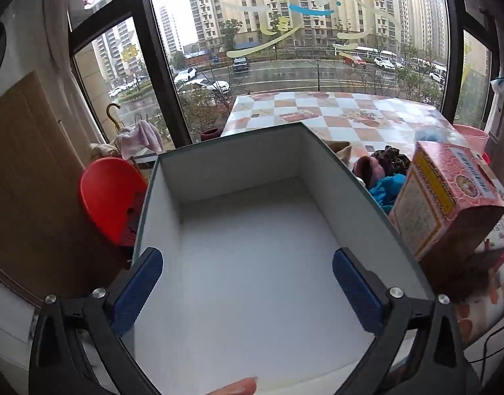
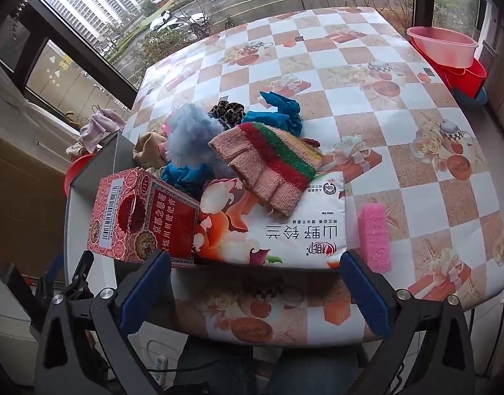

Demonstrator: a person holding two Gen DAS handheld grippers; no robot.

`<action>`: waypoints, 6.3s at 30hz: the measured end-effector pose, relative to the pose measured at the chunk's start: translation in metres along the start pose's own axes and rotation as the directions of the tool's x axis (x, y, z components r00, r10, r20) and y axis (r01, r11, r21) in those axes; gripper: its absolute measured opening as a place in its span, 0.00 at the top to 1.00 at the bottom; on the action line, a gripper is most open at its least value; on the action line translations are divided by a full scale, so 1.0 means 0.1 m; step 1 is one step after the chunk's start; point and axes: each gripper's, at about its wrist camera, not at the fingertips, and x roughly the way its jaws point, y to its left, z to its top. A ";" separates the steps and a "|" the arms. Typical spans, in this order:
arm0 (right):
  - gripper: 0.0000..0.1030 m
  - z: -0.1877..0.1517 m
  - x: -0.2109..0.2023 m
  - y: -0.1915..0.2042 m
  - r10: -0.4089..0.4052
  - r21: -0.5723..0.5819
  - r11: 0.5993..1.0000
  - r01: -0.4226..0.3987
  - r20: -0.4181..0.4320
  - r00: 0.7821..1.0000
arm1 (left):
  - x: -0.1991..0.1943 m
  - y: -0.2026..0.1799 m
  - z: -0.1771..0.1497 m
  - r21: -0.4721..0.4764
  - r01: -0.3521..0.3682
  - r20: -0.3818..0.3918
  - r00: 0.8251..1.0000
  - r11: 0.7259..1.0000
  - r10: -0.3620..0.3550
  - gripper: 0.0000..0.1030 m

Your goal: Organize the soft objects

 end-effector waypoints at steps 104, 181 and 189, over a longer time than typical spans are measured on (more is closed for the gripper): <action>0.81 1.11 0.75 -0.70 0.240 -0.039 0.969 -0.242 -0.045 0.970 | 1.40 -1.89 1.70 -0.209 0.316 -0.584 0.719 0.925 -0.378 0.77; 0.54 0.13 0.04 -1.16 -0.184 -0.186 0.964 0.190 0.051 0.982 | 0.35 -2.06 1.77 -0.018 0.400 -0.354 0.855 0.916 -0.380 0.77; 0.54 0.08 -0.05 -1.08 -0.139 -0.150 0.978 0.146 0.062 0.988 | -0.09 -2.07 1.66 0.037 0.444 -0.286 0.863 0.895 -0.417 0.77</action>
